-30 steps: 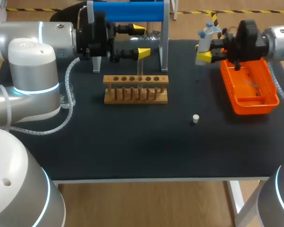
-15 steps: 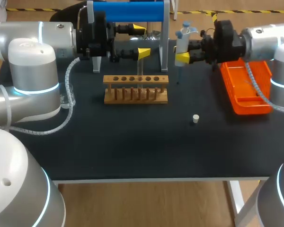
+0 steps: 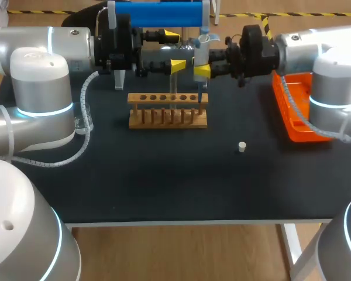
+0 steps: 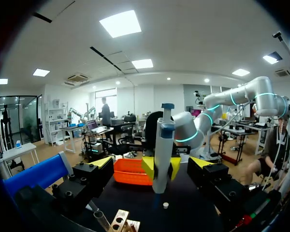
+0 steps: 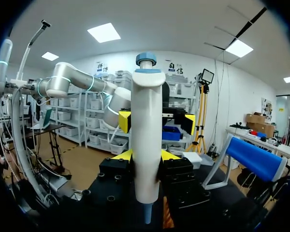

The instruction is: Invert the test tube, pick up the pipette, mount the tip to pipette, aspirate from beaker and dispense into the tube, eject the tip, return the pipette, and cap with the stopper.

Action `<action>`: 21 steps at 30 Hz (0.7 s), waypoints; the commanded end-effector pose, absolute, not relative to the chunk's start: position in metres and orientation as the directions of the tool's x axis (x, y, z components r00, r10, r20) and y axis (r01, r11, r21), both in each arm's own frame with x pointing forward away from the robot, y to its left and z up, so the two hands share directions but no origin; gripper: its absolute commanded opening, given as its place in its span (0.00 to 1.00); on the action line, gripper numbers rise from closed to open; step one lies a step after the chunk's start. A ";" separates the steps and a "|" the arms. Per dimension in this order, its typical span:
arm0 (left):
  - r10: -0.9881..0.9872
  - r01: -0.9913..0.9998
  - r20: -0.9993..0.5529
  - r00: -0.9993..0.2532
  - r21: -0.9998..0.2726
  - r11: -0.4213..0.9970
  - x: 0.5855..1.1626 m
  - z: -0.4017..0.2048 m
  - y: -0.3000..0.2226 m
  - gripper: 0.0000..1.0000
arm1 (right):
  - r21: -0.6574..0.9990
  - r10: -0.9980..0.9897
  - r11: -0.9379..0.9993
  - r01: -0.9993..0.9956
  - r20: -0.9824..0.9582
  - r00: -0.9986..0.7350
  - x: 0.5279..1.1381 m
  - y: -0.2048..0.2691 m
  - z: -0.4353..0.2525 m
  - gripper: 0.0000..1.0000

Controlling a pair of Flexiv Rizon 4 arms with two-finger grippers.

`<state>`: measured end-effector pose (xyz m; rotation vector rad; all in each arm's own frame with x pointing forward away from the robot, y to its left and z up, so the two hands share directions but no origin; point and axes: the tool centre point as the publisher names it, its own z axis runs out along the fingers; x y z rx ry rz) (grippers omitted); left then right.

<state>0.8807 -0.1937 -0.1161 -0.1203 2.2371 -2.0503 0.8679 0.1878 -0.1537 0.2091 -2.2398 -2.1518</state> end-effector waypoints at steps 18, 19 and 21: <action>-0.128 0.011 -0.022 -0.992 -0.996 0.091 0.881 -0.115 -0.194 1.00 | 0.997 -0.099 0.020 -0.072 -0.070 -0.993 0.885 0.220 -0.158 0.00; -0.128 0.011 -0.022 -0.992 -0.996 0.091 0.881 -0.115 -0.194 1.00 | 0.997 -0.098 0.020 -0.071 -0.069 -0.993 0.885 0.221 -0.158 0.00; -0.128 0.011 -0.022 -0.992 -0.996 0.091 0.881 -0.115 -0.194 1.00 | 0.997 -0.098 0.020 -0.069 -0.066 -0.993 0.885 0.223 -0.158 0.00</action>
